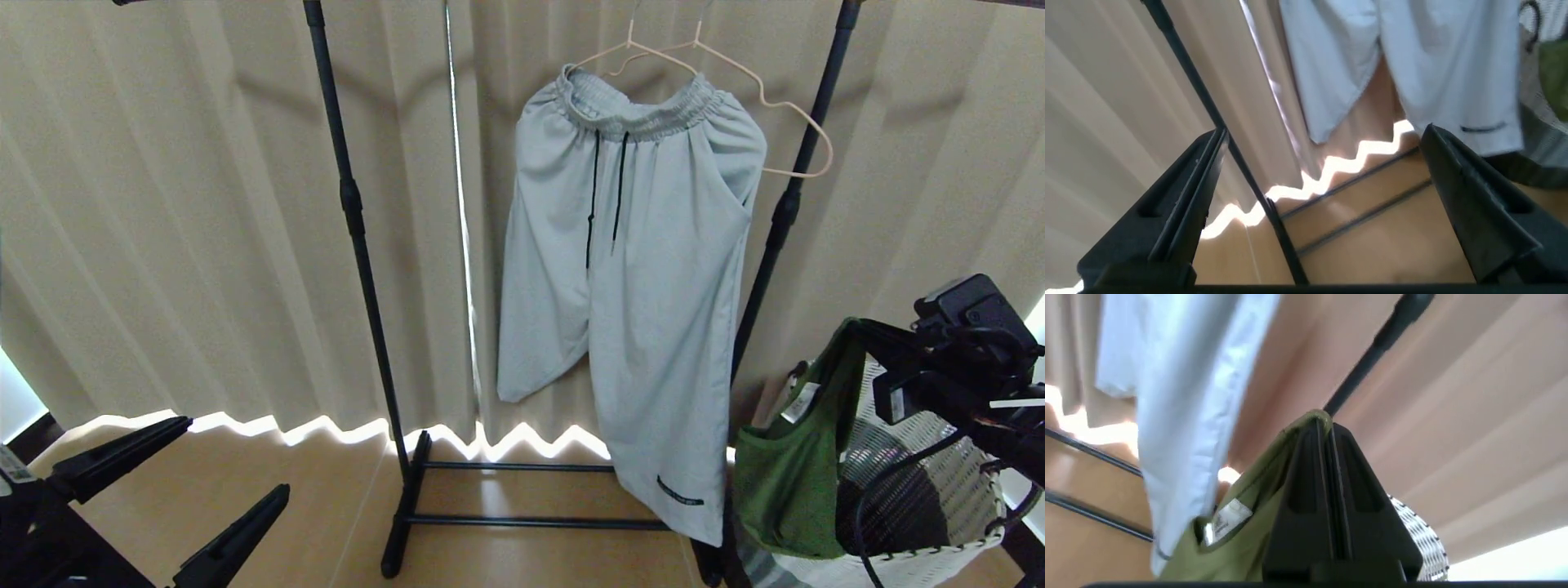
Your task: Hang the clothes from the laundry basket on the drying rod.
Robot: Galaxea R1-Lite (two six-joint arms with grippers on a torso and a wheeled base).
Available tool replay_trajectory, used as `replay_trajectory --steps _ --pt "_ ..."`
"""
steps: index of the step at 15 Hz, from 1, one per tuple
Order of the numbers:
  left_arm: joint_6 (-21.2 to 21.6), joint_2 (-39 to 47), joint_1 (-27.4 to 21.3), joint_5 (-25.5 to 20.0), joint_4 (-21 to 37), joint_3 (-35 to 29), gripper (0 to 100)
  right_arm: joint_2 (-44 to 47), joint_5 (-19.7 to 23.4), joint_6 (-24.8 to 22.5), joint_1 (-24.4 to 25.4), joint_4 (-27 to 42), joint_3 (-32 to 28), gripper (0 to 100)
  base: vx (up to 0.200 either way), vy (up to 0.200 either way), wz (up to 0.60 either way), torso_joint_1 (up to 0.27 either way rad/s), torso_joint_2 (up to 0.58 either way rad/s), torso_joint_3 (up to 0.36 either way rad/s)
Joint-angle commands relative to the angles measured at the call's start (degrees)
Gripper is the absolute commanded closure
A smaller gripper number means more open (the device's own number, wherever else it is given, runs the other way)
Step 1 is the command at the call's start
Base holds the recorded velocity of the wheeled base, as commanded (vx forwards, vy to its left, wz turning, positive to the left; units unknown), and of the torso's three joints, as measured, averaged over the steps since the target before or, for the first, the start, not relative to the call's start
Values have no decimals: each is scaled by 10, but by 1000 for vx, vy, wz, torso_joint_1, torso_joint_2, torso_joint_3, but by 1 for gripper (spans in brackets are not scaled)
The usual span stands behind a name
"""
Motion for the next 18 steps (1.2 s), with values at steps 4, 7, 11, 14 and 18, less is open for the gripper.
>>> replay_trajectory --steps 4,7,11,14,18 --pt "2 20 -22 -11 0 -3 0 -11 1 3 62 44 -43 100 -100 0 0 0 1 1" --pt "3 78 -93 -24 -1 -18 0 -9 0 38 130 79 -95 100 0 0 0 0 0 0" --pt "29 175 -168 -24 -2 -89 0 -14 6 87 215 153 -162 100 0 0 0 0 0 0" --pt "29 237 -215 -26 -3 -127 0 -16 15 114 254 158 -180 100 0 0 0 0 0 0" --pt "-40 374 -238 -53 -1 -257 0 -28 42 142 276 153 -180 100 0 0 0 0 0 0"
